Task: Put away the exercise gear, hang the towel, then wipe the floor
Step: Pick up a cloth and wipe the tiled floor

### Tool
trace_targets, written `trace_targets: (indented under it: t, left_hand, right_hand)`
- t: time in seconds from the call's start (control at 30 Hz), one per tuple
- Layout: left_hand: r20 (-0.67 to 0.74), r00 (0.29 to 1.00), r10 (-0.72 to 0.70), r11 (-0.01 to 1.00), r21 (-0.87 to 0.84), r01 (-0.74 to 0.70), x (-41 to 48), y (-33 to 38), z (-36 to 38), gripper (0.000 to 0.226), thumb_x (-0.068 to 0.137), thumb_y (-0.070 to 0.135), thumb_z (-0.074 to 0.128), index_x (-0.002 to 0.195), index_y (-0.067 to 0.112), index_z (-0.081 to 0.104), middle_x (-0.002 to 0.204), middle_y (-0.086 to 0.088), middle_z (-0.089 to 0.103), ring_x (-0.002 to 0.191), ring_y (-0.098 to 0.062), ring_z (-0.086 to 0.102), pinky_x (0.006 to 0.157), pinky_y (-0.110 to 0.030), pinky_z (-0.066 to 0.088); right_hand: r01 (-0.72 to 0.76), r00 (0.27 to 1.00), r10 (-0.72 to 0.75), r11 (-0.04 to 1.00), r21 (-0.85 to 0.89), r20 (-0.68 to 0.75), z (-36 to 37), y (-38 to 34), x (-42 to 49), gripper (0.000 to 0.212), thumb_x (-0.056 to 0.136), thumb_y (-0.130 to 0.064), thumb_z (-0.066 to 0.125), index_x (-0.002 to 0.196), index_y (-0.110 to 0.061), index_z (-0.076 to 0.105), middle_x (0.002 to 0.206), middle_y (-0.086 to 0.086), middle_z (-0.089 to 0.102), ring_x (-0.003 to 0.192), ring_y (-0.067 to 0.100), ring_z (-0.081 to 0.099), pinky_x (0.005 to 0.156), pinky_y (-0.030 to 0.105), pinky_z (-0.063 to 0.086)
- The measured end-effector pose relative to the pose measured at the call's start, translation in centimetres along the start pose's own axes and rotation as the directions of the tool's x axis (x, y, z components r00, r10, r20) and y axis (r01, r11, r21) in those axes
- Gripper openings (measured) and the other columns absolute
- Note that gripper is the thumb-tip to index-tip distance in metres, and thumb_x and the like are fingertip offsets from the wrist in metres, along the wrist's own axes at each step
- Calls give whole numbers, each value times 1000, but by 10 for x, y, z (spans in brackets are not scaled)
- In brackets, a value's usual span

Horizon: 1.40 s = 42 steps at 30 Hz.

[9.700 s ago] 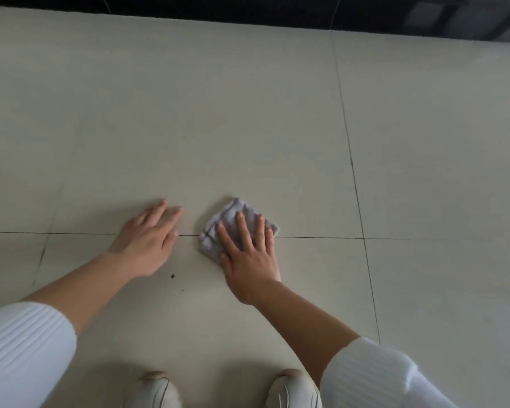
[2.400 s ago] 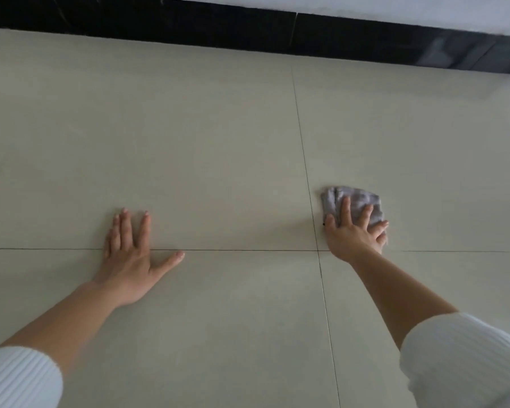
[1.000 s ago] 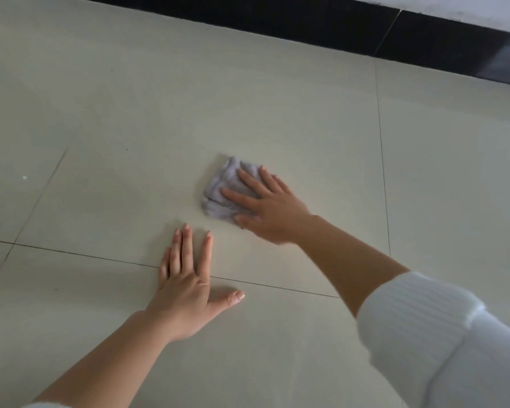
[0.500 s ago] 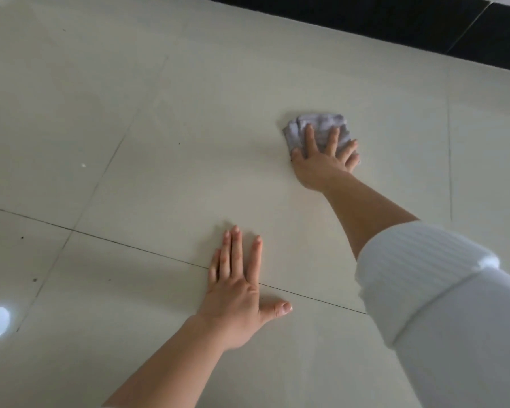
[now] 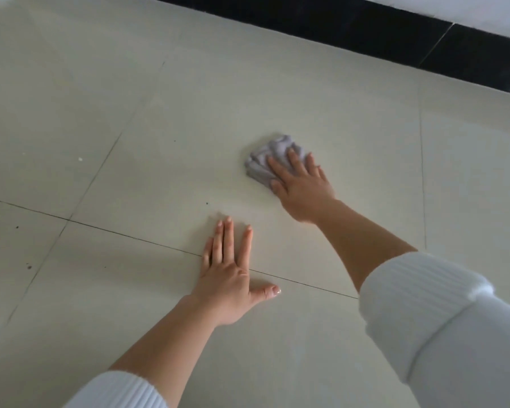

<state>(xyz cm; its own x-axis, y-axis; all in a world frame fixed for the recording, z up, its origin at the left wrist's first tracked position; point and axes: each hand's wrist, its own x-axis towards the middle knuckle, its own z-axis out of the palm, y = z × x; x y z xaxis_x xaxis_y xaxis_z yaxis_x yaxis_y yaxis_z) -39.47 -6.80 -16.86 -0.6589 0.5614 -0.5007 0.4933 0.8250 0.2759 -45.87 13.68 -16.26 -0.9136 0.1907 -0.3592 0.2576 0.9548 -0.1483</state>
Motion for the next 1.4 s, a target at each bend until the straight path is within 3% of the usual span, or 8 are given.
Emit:
trace_targets:
  t: [0.2, 0.3, 0.5, 0.97, 1.07, 1.27, 1.33, 1.4]
  left_hand:
    - [-21, 1000, 5, 1000, -18, -5, -1, 0, 0, 127, 31, 93, -22, 128, 14, -43, 127, -10, -55, 124, -22, -46, 110, -39, -17]
    - [-12, 1000, 4, 1000, -16, -4, 0, 0, 1, 126, 41, 95, -5, 131, 14, -41, 130, -11, -53, 128, -25, -45, 111, -42, -17]
    - [-23, 999, 40, 997, -71, -42, 0, -9, -3, 82, 95, 49, 35, 147, 19, -21, 148, -15, -37, 137, -27, -34, 113, -38, -15]
    - [-168, 979, 119, 992, -13, -123, -4, -28, 7, 66, 99, 30, 35, 151, 13, -2, 156, -16, -15, 145, -27, -16, 118, -36, -3]
    - [-174, 977, 125, 991, -15, -129, -10, -31, 10, 65, 99, 29, 35, 151, 11, 0, 157, -15, -13, 145, -25, -14, 117, -34, -3]
    - [-191, 969, 159, 985, -37, -169, -35, -35, 13, 65, 98, 25, 40, 150, 8, 6, 157, -14, -8, 146, -25, -10, 116, -31, -2]
    - [-189, 961, 202, 971, -92, -222, -44, -40, 14, 64, 96, 18, 46, 149, 7, 12, 158, -13, -5, 146, -24, -7, 116, -29, 0]
    - [-181, 956, 230, 947, -184, -263, -48, -47, 13, 60, 95, 10, 48, 148, 6, 20, 158, -11, 1, 146, -21, -3, 114, -23, -1]
  right_hand:
    - [-512, 853, 521, 848, 139, -38, 25, 74, -89, 56, 99, -54, 11, 150, -42, -6, 161, 7, -10, 146, 39, -8, 119, 49, 1]
    - [-617, 777, 629, 764, 189, -3, 34, 62, -108, 55, 99, -51, 12, 150, -42, -6, 161, 7, -9, 144, 44, -7, 117, 53, 2]
    - [-430, 902, 431, 894, 128, 26, 43, -4, -127, 52, 100, -49, 13, 147, -48, -9, 160, 4, -16, 142, 46, -13, 117, 55, -1]
    - [-185, 983, 183, 979, 82, 27, 94, -35, -266, 56, 89, -59, -3, 145, -53, -5, 160, -4, -17, 143, 38, -21, 114, 42, -14]
    - [-409, 910, 414, 901, 145, -5, 105, -3, -294, 51, 95, -57, 5, 143, -55, -10, 160, -6, -17, 145, 36, -19, 118, 43, -8]
    - [-803, 558, 816, 486, 344, 152, 99, 33, -306, 54, 99, -52, 14, 147, -48, -10, 161, 3, -14, 144, 43, -11, 118, 50, 1]
    - [-808, 544, 821, 456, 373, 173, 97, 8, -289, 54, 100, -48, 14, 148, -45, -10, 160, 4, -16, 143, 45, -14, 117, 52, -2]
    - [-731, 655, 745, 584, 354, 124, 101, -36, -276, 54, 100, -47, 13, 147, -45, -13, 159, 4, -21, 141, 45, -19, 117, 53, -7]
